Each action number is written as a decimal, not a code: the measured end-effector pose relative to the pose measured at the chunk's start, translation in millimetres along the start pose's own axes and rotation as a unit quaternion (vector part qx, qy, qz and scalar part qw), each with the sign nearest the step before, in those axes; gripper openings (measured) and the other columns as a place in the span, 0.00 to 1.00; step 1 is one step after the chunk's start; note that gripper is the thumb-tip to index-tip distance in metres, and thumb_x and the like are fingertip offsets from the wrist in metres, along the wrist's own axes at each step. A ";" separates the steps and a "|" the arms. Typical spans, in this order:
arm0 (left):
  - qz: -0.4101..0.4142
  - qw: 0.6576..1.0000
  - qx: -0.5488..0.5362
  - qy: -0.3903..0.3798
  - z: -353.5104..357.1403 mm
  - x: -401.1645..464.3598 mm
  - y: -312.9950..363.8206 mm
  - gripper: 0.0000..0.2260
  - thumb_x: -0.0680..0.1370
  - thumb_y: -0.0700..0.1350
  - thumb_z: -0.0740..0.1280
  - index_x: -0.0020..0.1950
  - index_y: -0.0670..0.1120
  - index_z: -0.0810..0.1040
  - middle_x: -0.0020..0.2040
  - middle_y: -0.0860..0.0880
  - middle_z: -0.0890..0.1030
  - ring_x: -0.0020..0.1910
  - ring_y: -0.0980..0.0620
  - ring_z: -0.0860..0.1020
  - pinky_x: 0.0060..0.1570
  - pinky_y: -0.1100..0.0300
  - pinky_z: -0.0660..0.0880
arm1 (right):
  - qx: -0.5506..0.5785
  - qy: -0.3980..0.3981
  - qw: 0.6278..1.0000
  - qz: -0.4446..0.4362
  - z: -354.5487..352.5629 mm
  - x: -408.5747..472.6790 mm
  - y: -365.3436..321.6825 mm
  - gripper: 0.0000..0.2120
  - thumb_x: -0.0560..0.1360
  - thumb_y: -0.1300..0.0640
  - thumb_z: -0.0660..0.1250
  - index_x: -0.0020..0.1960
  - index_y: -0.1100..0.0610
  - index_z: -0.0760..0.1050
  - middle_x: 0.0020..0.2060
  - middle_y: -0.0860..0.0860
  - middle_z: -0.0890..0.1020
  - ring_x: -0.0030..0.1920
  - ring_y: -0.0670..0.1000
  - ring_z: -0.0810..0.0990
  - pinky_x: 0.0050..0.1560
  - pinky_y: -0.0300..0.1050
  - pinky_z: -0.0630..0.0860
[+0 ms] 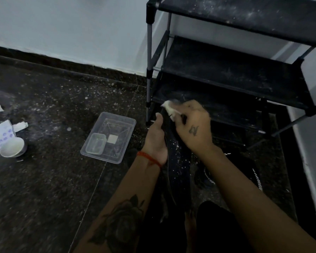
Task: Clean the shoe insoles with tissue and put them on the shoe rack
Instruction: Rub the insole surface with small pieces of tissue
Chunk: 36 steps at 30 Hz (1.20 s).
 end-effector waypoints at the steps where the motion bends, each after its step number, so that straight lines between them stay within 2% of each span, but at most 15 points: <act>1: 0.004 1.000 -0.003 0.000 0.7 0.1 -0.8 0.25 0.82 0.57 0.46 0.47 0.43 0.77 0.33 0.46 0.84 0.35 0.52 0.82 0.38 0.62 0.79 | -0.003 -0.028 0.999 -0.026 5.8 -2.6 -4.3 0.16 0.71 0.65 0.65 0.57 0.54 0.79 0.42 0.56 0.77 0.41 0.51 0.76 0.44 0.36 0.71; 5: -0.002 1.000 0.014 0.002 -2.2 2.1 -2.0 0.26 0.82 0.57 0.46 0.47 0.42 0.77 0.35 0.46 0.84 0.40 0.50 0.80 0.43 0.59 0.77 | -0.075 -0.062 0.995 0.037 4.8 -0.5 15.4 0.15 0.74 0.63 0.63 0.59 0.54 0.77 0.46 0.58 0.75 0.44 0.56 0.77 0.46 0.47 0.77; 9: -0.011 1.000 -0.001 0.004 -4.6 4.2 -1.0 0.29 0.82 0.59 0.46 0.47 0.40 0.78 0.37 0.43 0.84 0.35 0.48 0.83 0.37 0.57 0.80 | -0.070 -0.024 0.985 0.158 -13.3 2.2 36.7 0.16 0.75 0.61 0.61 0.62 0.54 0.76 0.53 0.58 0.75 0.51 0.56 0.77 0.52 0.39 0.70; 13: -0.007 1.000 -0.008 -0.001 -3.8 3.8 0.1 0.30 0.82 0.59 0.46 0.44 0.42 0.82 0.36 0.44 0.85 0.35 0.50 0.84 0.38 0.60 0.80 | 0.009 -0.022 0.999 0.049 -6.5 2.9 4.4 0.14 0.73 0.61 0.64 0.57 0.53 0.79 0.47 0.56 0.80 0.46 0.50 0.77 0.47 0.31 0.67; 16: 0.036 0.999 -0.011 0.036 -8.6 7.4 2.9 0.23 0.83 0.54 0.49 0.50 0.41 0.78 0.36 0.45 0.83 0.33 0.53 0.83 0.34 0.64 0.80 | 0.010 -0.086 0.996 -0.012 7.4 -5.2 -10.2 0.12 0.73 0.57 0.65 0.56 0.51 0.80 0.47 0.54 0.81 0.46 0.51 0.79 0.46 0.43 0.76; 22: -0.005 1.000 0.000 0.024 -8.8 4.7 1.8 0.28 0.82 0.59 0.45 0.51 0.40 0.77 0.45 0.41 0.81 0.45 0.46 0.79 0.47 0.54 0.76 | -0.062 -0.063 0.991 0.104 -3.3 -2.2 29.3 0.13 0.74 0.57 0.64 0.57 0.51 0.79 0.50 0.57 0.79 0.50 0.56 0.78 0.51 0.46 0.75; 25: 0.003 0.999 0.000 0.036 -11.4 7.2 2.5 0.28 0.82 0.59 0.46 0.49 0.41 0.77 0.38 0.43 0.84 0.39 0.47 0.82 0.38 0.58 0.80 | -0.033 -0.008 0.988 0.153 -17.6 1.5 35.9 0.11 0.74 0.58 0.64 0.55 0.55 0.80 0.51 0.56 0.80 0.51 0.54 0.79 0.52 0.37 0.70; 27: 0.001 0.999 0.007 0.033 -12.9 8.1 3.5 0.29 0.81 0.60 0.45 0.49 0.41 0.77 0.36 0.43 0.84 0.36 0.48 0.83 0.35 0.60 0.80 | 0.023 0.014 0.991 0.129 -21.7 3.2 22.1 0.09 0.74 0.57 0.66 0.51 0.55 0.82 0.48 0.54 0.83 0.48 0.51 0.80 0.49 0.36 0.71; 30: 0.020 0.998 0.031 0.045 -8.3 0.6 5.2 0.27 0.83 0.56 0.46 0.49 0.39 0.77 0.39 0.35 0.83 0.34 0.47 0.84 0.36 0.62 0.80 | 0.097 -0.083 0.990 0.061 -8.7 -6.2 -8.1 0.07 0.73 0.55 0.67 0.48 0.53 0.83 0.43 0.51 0.84 0.43 0.46 0.80 0.44 0.38 0.75; 31: 0.038 0.997 0.029 0.061 -5.6 -1.9 6.6 0.25 0.83 0.53 0.47 0.51 0.37 0.78 0.29 0.38 0.77 0.39 0.44 0.84 0.41 0.62 0.80 | 0.095 -0.115 0.988 0.038 -2.6 -11.6 -14.2 0.07 0.73 0.54 0.67 0.47 0.52 0.83 0.41 0.51 0.85 0.41 0.46 0.80 0.42 0.40 0.76; 32: 0.055 0.995 0.029 0.079 -7.2 -1.7 7.8 0.25 0.84 0.51 0.48 0.55 0.34 0.78 0.45 0.25 0.77 0.44 0.42 0.82 0.46 0.61 0.78 | 0.082 -0.129 0.988 0.024 1.7 -15.5 -15.6 0.06 0.73 0.54 0.68 0.46 0.52 0.84 0.40 0.51 0.85 0.40 0.46 0.80 0.42 0.42 0.76; 33: 0.058 0.995 0.015 0.080 -5.5 -3.1 9.1 0.21 0.84 0.51 0.48 0.37 0.54 0.75 0.56 0.30 0.72 0.43 0.41 0.82 0.45 0.62 0.78 | 0.065 -0.130 0.989 0.020 4.2 -16.7 -12.5 0.06 0.72 0.54 0.68 0.45 0.51 0.84 0.40 0.51 0.85 0.41 0.47 0.79 0.42 0.43 0.76; 34: 0.049 0.996 0.007 0.074 -7.8 -1.9 8.7 0.26 0.84 0.53 0.47 0.63 0.28 0.53 0.35 0.30 0.80 0.37 0.42 0.83 0.41 0.62 0.80 | 0.047 -0.124 0.991 0.025 4.4 -15.4 -7.1 0.06 0.72 0.55 0.69 0.45 0.51 0.84 0.41 0.51 0.85 0.41 0.47 0.80 0.43 0.43 0.76; 35: 0.032 0.998 0.007 0.062 -8.3 -0.7 6.2 0.34 0.83 0.56 0.46 0.45 0.30 0.79 0.34 0.36 0.82 0.35 0.45 0.83 0.39 0.59 0.80 | 0.028 -0.117 0.992 0.037 3.4 -13.5 -0.3 0.06 0.71 0.55 0.69 0.46 0.51 0.83 0.42 0.51 0.85 0.42 0.48 0.80 0.44 0.42 0.77; 36: 0.021 0.999 0.008 0.043 -10.9 4.8 4.3 0.33 0.82 0.58 0.45 0.46 0.34 0.79 0.38 0.39 0.82 0.39 0.46 0.81 0.41 0.55 0.78 | 0.007 -0.110 0.992 0.055 1.9 -11.4 7.2 0.06 0.72 0.55 0.69 0.47 0.51 0.83 0.43 0.51 0.84 0.43 0.49 0.80 0.45 0.42 0.77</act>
Point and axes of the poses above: each hand's wrist, its own x-axis towards the middle knuckle, its own z-axis out of the palm, y = z × x, the point moved 4 cm from there along x, towards the middle knuckle
